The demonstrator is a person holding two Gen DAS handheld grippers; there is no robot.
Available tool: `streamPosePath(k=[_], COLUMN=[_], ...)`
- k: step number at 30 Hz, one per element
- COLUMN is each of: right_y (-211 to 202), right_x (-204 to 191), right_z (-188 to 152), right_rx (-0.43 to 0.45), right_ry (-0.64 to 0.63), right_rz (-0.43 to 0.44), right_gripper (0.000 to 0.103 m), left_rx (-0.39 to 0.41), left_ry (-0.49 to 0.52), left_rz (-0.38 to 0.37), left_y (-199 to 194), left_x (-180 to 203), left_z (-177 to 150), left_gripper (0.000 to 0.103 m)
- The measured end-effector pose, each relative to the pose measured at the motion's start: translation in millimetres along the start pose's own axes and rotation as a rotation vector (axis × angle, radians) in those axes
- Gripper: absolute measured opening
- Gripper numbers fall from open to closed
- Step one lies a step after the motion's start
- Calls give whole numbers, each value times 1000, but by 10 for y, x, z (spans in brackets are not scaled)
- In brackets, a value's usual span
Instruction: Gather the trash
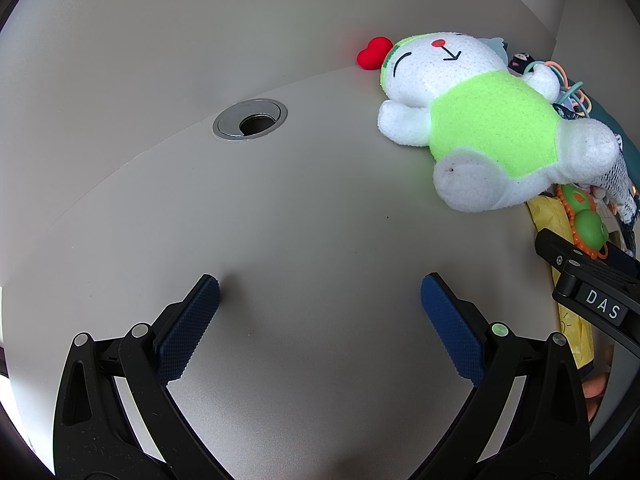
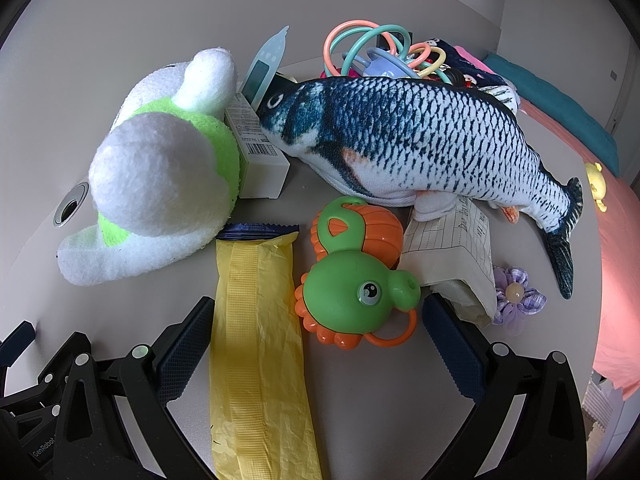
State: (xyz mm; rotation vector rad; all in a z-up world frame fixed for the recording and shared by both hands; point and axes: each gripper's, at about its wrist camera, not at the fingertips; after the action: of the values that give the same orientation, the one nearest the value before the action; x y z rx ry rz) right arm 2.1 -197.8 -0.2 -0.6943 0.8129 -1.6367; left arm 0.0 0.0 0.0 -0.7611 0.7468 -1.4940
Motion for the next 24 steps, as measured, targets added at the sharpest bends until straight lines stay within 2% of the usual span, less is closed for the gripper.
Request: streamPosePath(k=[24], right_y=[28], right_x=[-29], right_z=[32], right_rx=[0], right_ry=[-1], right_rz=[3], right_gripper=[101], left_rx=[0], left_ry=[0], left_rz=[0], left_y=[0], left_x=[0], left_z=[0], left_gripper=[97])
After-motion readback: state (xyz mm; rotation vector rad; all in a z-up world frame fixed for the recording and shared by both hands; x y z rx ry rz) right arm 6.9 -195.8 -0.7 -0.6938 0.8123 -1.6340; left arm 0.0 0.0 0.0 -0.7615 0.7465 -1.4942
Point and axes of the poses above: each gripper's, at about its wrist camera, not at the fingertips, and y roughly the way its jaws point, x to its right, z to its top, and after that the axes turned 3 degrees about -z, right-handed
